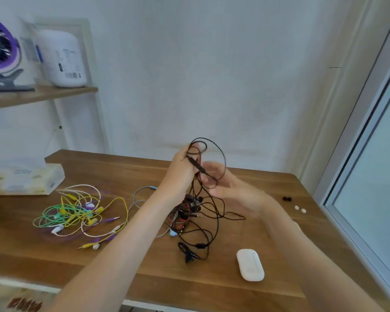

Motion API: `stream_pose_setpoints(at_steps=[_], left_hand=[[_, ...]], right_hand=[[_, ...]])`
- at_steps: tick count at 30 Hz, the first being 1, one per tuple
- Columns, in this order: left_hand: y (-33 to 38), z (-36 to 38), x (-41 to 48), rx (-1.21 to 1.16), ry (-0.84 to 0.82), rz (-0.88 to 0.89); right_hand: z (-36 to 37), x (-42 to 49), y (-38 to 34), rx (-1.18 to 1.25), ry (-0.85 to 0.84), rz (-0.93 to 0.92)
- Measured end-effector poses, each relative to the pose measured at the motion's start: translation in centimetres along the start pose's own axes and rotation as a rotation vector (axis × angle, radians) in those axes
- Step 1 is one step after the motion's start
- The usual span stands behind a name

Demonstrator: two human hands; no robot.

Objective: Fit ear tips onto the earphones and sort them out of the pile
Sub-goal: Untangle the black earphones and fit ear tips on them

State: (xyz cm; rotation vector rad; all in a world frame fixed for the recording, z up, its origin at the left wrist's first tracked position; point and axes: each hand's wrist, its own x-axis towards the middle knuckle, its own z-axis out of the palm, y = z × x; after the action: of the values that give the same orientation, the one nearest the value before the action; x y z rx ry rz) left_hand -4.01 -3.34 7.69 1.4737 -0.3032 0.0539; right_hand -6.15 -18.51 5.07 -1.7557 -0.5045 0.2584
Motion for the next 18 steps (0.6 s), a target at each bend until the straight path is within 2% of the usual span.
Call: stream_pose_setpoints(at_steps=[2,4,10,18], left_hand=[[0.4,-1.6,0.3,-0.111,0.020,0.017],[1.1,-2.8,0.4,-0.247,0.039,-0.006],[2.3,-7.2,0.6,-0.386,0.118,-0.018],[1.7,-10.5,1.3,-0.420,0.254,0.005]], right_hand=[[1.6,1.3,0.9,-0.146,-0.094,0.110],[2.6,2.9,1.9,-0.262,-0.126,0.141],[2.7,6.1,3.3,-0.755,-0.002,0.176],[-0.9,4.5,2.8,-0.806,0.007,0.226]])
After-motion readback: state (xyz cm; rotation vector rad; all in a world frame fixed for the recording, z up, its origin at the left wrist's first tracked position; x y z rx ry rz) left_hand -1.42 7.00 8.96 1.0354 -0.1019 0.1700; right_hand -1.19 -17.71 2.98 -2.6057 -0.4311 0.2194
